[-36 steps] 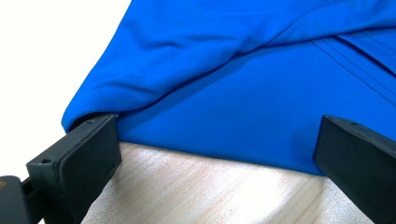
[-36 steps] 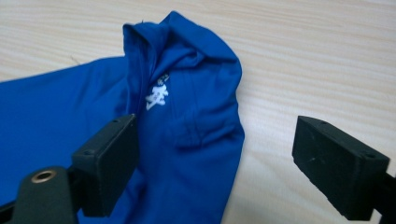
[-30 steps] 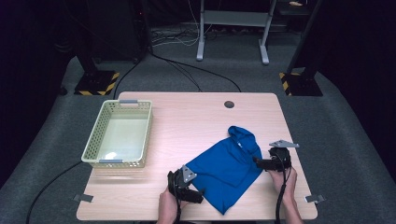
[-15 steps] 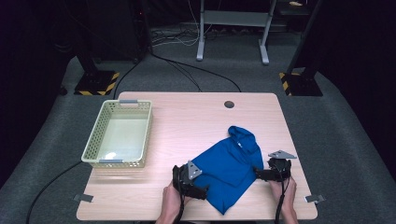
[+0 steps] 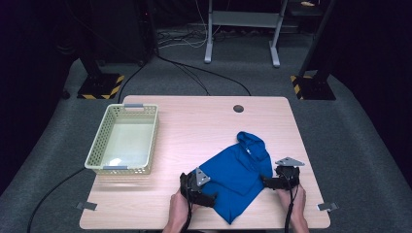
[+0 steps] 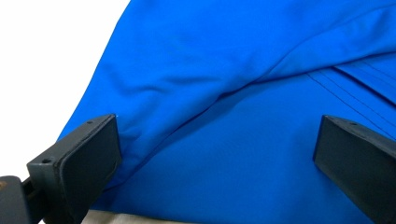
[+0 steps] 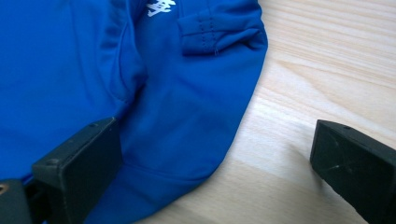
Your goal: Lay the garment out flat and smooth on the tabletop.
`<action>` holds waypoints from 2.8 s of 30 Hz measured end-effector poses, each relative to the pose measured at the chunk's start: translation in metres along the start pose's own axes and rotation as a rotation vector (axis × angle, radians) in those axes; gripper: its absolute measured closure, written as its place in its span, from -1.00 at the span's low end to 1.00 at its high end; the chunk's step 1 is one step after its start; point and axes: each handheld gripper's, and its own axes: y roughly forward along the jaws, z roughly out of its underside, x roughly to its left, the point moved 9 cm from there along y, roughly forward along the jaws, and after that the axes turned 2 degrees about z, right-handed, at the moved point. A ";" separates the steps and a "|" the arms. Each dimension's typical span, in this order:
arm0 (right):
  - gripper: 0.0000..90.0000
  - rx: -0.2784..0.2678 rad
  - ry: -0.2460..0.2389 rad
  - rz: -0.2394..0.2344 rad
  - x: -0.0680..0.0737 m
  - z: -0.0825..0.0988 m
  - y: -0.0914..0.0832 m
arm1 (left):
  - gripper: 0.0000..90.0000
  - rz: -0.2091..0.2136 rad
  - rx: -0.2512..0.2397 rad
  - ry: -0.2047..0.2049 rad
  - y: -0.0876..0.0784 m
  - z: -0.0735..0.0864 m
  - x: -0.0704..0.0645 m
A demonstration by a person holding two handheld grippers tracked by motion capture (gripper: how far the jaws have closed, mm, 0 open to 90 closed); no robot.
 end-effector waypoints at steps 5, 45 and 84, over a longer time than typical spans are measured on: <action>-0.97 0.001 -0.007 -0.012 0.006 0.000 0.000 | -0.99 -0.010 -0.001 -0.010 -0.008 0.008 0.000; -0.94 -0.003 -0.021 -0.043 0.018 0.000 -0.001 | -0.26 0.108 0.065 0.158 0.022 -0.038 -0.057; -0.93 -0.004 -0.019 -0.044 0.018 0.000 -0.001 | 0.23 -0.025 0.061 0.009 -0.002 -0.035 0.042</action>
